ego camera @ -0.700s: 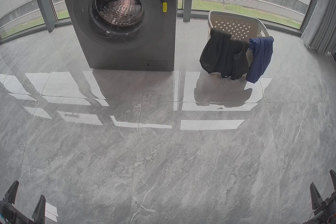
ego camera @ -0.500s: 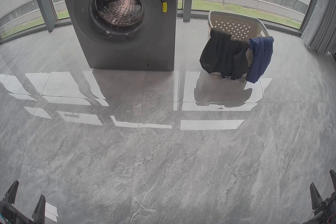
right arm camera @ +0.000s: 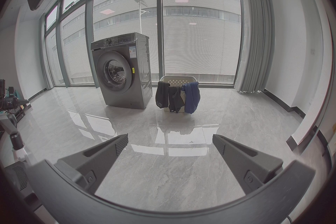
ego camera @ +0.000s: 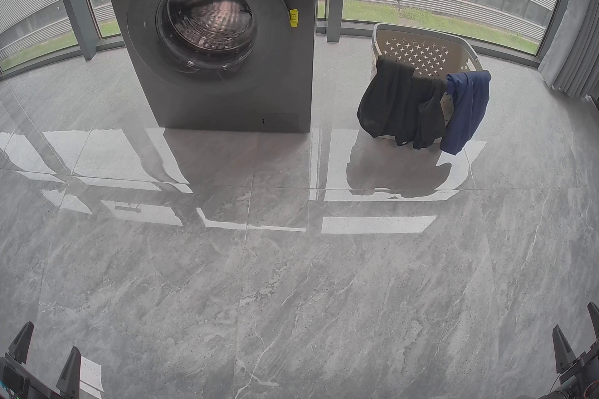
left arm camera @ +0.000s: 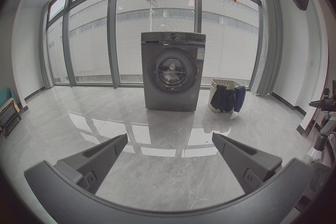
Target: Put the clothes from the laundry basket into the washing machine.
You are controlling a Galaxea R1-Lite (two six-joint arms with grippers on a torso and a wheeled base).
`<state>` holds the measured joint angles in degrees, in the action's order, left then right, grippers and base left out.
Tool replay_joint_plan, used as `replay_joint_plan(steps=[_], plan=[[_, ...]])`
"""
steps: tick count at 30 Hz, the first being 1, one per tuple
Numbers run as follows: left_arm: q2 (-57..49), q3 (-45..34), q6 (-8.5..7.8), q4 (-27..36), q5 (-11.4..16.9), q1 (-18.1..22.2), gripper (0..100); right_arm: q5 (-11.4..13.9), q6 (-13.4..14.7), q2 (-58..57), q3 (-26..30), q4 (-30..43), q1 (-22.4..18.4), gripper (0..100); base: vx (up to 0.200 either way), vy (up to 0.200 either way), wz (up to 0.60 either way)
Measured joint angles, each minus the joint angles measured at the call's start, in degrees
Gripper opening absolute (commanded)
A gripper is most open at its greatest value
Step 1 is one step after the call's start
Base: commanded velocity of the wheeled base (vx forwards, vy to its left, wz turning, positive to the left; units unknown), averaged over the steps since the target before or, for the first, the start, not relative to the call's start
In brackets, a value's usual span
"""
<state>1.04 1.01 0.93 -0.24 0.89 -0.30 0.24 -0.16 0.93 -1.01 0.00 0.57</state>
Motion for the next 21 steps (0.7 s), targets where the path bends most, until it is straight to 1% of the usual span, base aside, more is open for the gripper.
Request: replay_joint_plan(steps=[5,9,18,21], plan=[[0.00,0.00,-0.04,0.00,0.00,0.00,100,0.00,0.00,0.00,0.00,0.00,0.00,100,0.200,0.000,0.00],[0.00,0.00,-0.27,-0.02,0.01,0.04,100,0.09,0.02,0.00,0.00,0.00,0.05,100,0.000,0.000,0.00],[0.00,0.00,-0.39,0.00,0.06,0.04,100,0.16,0.00,0.01,0.00,0.00,0.05,100,0.000,0.000,-0.60],[-0.02,0.00,-0.22,0.02,0.09,0.04,100,0.11,0.00,0.01,0.00,0.00,0.02,100,0.000,0.000,0.00]])
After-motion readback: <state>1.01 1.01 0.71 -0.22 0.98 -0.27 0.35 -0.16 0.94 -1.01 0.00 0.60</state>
